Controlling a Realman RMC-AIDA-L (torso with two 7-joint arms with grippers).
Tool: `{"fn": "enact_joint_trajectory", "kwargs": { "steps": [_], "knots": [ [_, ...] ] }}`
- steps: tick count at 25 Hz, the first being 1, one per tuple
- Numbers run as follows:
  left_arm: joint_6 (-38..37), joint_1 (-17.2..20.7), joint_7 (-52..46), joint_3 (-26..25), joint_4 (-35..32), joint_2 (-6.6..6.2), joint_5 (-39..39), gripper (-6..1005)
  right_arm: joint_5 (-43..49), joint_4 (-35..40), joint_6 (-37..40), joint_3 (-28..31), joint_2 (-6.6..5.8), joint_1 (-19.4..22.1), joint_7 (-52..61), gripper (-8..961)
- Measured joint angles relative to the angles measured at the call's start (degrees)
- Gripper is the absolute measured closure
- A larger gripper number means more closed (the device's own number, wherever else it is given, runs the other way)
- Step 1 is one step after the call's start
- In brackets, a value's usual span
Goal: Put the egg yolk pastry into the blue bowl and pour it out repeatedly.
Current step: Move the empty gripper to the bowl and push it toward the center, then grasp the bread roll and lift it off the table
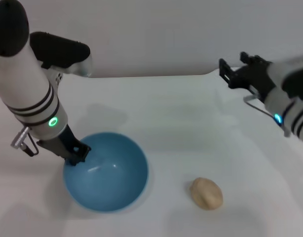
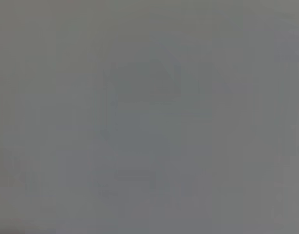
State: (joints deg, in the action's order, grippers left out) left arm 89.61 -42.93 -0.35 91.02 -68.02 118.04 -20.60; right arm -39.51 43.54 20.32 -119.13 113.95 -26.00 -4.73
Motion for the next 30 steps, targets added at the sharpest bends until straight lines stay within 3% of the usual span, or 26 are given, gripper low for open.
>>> {"fn": "enact_joint_trajectory", "kwargs": {
  "steps": [5, 6, 7, 8, 12, 22, 30],
  "knots": [
    [0.18, -1.05, 0.45, -3.02, 0.00, 0.10, -1.31, 1000, 9.45, 18.53, -28.68, 13.86, 0.70, 3.09, -0.50, 419],
    [0.18, -1.05, 0.45, -3.02, 0.00, 0.10, -1.31, 1000, 9.78, 23.68, -41.50, 19.32, 0.99, 2.71, -0.64, 419],
    [0.07, -1.10, 0.60, -3.46, 0.00, 0.04, -1.74, 1000, 9.71, 25.86, -48.10, 22.09, 1.11, 2.16, -0.82, 419],
    [0.00, -1.14, 0.82, -3.70, -0.01, -0.01, -2.03, 1000, 9.71, 25.86, -48.10, 22.09, 1.11, 2.16, -0.82, 419],
    [-0.04, -1.16, 1.73, -3.80, -0.01, -0.03, -2.32, 999, 8.97, 30.84, -66.51, 29.11, 1.37, -0.18, -3.87, 419],
    [-0.18, -0.79, 2.04, -3.84, 0.26, 0.05, -2.34, 1000, 5.37, 37.97, -92.81, 32.68, 2.18, -2.98, -9.63, 419],
    [-0.86, -0.83, 1.81, -3.87, 0.85, 0.05, -2.34, 999, 5.03, 37.79, -101.48, 31.72, 4.25, -4.18, -11.99, 419]
  ]
}}
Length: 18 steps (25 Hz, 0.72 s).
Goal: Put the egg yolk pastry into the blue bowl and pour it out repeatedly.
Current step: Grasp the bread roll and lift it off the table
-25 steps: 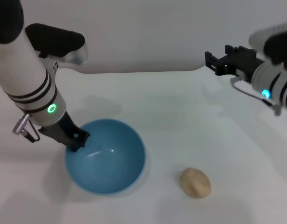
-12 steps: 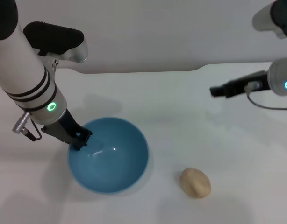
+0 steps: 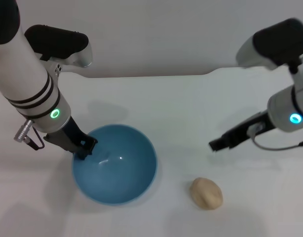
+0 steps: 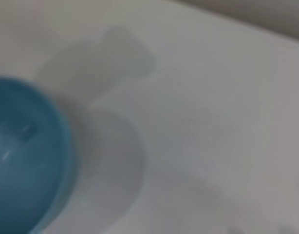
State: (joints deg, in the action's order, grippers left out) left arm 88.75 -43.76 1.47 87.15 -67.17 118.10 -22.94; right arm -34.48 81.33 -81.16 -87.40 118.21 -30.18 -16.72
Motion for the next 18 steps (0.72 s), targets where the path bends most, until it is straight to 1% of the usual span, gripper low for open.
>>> {"fn": "enact_joint_trajectory", "kwargs": {
  "steps": [3, 9, 12, 18],
  "knots": [
    [-0.49, 0.02, -0.01, -0.28, 0.02, -0.04, 0.00, 999, -2.11, -1.30, -0.50, -2.15, 0.36, -0.23, -0.17, 419],
    [-0.78, 0.08, 0.22, -0.48, 0.03, -0.13, 0.01, 999, -3.62, -5.49, -0.57, -5.70, 0.53, -1.66, 0.62, 419],
    [-0.91, 0.14, 0.27, -0.50, 0.03, -0.15, 0.07, 1000, -4.26, -7.88, -0.50, -6.59, 0.59, -2.26, 1.54, 419],
    [-0.90, 0.16, 0.65, -0.50, 0.03, -0.16, 0.43, 998, -4.28, -9.61, -0.35, -6.86, 0.61, -2.19, 2.40, 419]
  ]
}}
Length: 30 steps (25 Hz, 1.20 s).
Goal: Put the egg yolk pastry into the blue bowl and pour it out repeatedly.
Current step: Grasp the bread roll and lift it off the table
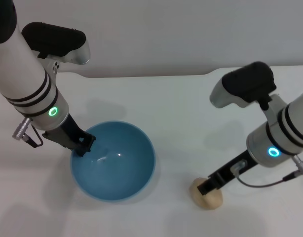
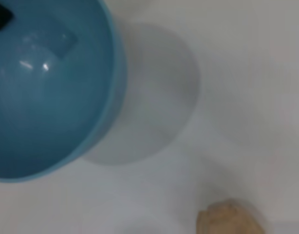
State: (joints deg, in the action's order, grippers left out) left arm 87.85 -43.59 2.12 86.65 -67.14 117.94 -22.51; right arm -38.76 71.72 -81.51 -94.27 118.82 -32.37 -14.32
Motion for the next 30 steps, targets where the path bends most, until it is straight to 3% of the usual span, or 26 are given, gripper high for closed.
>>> {"fn": "enact_joint_trajectory", "kwargs": {
  "steps": [12, 19, 30],
  "knots": [
    [-0.11, 0.00, 1.13, 0.26, 0.00, 0.00, -0.24, 996, -0.54, -7.04, 5.38, -0.65, 0.09, -1.34, 0.88, 419],
    [-0.14, 0.00, 1.17, 0.39, 0.11, 0.01, -0.12, 995, -5.61, -11.56, 8.61, -1.12, 0.09, -3.12, 0.12, 419],
    [-0.01, 0.09, 1.93, 0.35, 0.44, 0.01, -0.14, 995, -5.39, -12.30, 8.55, -4.07, 0.08, -3.49, 0.24, 419]
  ]
}}
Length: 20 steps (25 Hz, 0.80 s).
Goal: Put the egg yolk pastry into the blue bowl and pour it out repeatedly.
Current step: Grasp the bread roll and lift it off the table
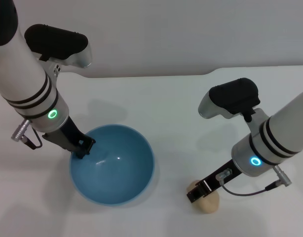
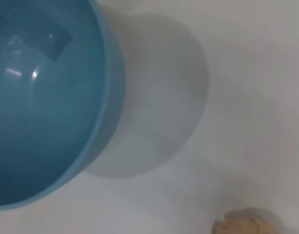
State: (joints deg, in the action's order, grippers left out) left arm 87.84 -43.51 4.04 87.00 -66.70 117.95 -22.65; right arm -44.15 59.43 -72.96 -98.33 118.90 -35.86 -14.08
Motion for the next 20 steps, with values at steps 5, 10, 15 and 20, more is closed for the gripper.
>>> {"fn": "enact_joint_trajectory", "kwargs": {
  "steps": [5, 10, 15, 20],
  "knots": [
    [0.06, 0.08, 0.01, 0.10, 0.00, 0.00, 0.05, 994, 0.92, 0.28, -0.17, -1.06, -0.21, -0.01, -0.15, 541],
    [0.03, 0.11, 0.01, 0.07, 0.02, 0.00, 0.16, 993, 1.98, 1.37, -0.50, -1.35, -0.16, 0.17, -0.15, 680],
    [-0.03, 0.10, 0.01, 0.10, 0.08, 0.00, 0.23, 993, 3.20, 6.53, -0.60, -1.29, -0.17, 1.48, -0.15, 746],
    [-0.02, 0.09, 0.71, 0.11, 0.09, 0.00, 0.21, 993, 3.28, 14.20, -0.60, -0.78, -0.27, 2.61, -0.27, 769]
  ]
}}
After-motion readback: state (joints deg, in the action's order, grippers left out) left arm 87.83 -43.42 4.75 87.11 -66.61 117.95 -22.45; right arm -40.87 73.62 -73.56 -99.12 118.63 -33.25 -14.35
